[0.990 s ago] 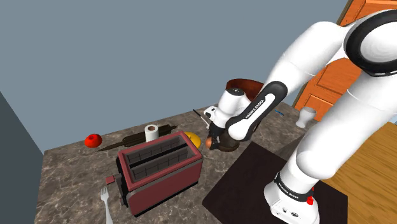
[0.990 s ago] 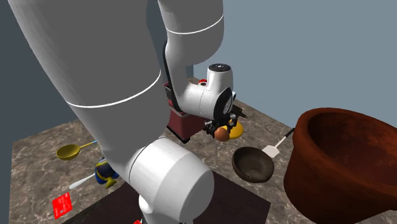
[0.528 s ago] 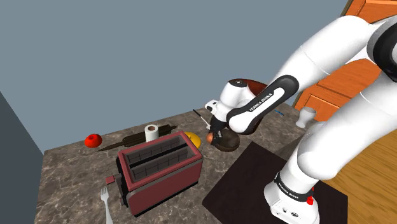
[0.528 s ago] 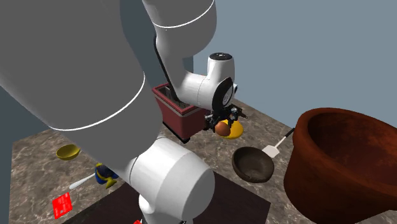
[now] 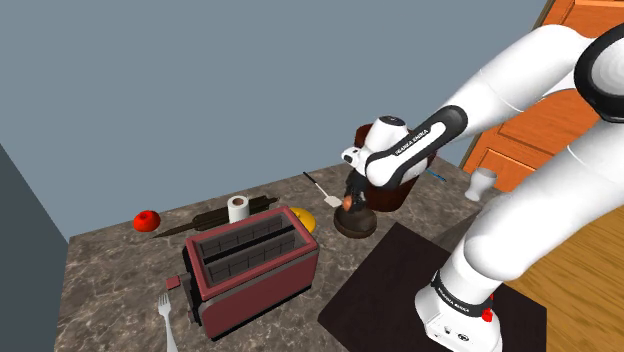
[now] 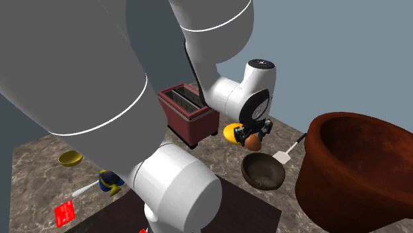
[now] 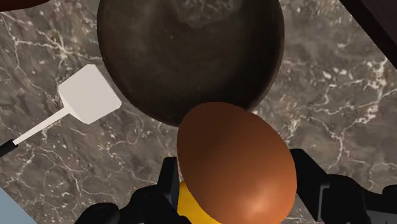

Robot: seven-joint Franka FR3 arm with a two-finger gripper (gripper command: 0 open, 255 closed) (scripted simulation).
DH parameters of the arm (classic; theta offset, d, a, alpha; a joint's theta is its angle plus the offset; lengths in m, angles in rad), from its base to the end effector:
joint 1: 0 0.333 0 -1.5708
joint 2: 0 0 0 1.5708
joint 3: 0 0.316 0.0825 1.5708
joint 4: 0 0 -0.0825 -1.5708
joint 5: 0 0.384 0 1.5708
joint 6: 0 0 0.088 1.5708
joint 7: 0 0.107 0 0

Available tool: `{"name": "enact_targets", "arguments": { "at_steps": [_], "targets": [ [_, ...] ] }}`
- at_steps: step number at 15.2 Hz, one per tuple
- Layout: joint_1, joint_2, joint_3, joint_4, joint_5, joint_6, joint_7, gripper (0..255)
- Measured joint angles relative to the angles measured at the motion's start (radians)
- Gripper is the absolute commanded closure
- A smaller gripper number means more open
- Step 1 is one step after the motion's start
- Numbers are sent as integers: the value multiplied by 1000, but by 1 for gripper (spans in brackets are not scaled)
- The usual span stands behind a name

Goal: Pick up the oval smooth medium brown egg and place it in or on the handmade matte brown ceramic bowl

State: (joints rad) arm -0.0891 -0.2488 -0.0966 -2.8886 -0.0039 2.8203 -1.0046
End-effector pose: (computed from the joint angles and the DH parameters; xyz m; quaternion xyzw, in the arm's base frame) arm 0.3591 -0.0647 0.2728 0.9127 0.3985 0.0804 0.0410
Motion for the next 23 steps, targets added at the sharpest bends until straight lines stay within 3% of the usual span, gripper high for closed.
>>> {"name": "enact_targets", "arguments": {
  "at_steps": [5, 10, 15, 19, 23],
  "targets": [
    [-42, 14, -129, 23, 9, -11, -179, 255],
    [-4, 109, -173, 30, 80, 74, -257, 255],
    [68, 211, -201, 37, 247, 165, -381, 255],
    [94, 293, -173, 61, 491, 215, -567, 255],
    [90, 304, -161, 65, 528, 221, -595, 255]
  ]
}}
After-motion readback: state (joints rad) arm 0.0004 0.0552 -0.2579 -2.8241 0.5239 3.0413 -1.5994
